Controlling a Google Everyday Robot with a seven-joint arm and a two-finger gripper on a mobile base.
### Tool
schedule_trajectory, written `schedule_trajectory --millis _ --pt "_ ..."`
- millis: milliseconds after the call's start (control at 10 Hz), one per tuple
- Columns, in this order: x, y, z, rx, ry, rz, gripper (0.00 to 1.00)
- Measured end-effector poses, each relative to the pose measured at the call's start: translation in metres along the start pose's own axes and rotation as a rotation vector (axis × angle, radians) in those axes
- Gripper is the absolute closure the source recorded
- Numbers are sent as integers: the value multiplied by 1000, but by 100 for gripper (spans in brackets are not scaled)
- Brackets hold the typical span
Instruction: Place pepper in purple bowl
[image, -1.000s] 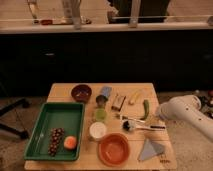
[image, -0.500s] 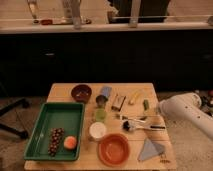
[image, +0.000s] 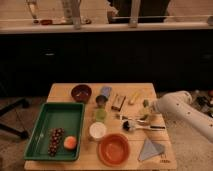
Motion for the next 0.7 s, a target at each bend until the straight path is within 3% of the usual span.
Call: schedule_trajectory --millis 300,700 --pt "1 7 18 -10 45 -11 24" --pt "4 8 32 -16 80 -28 63"
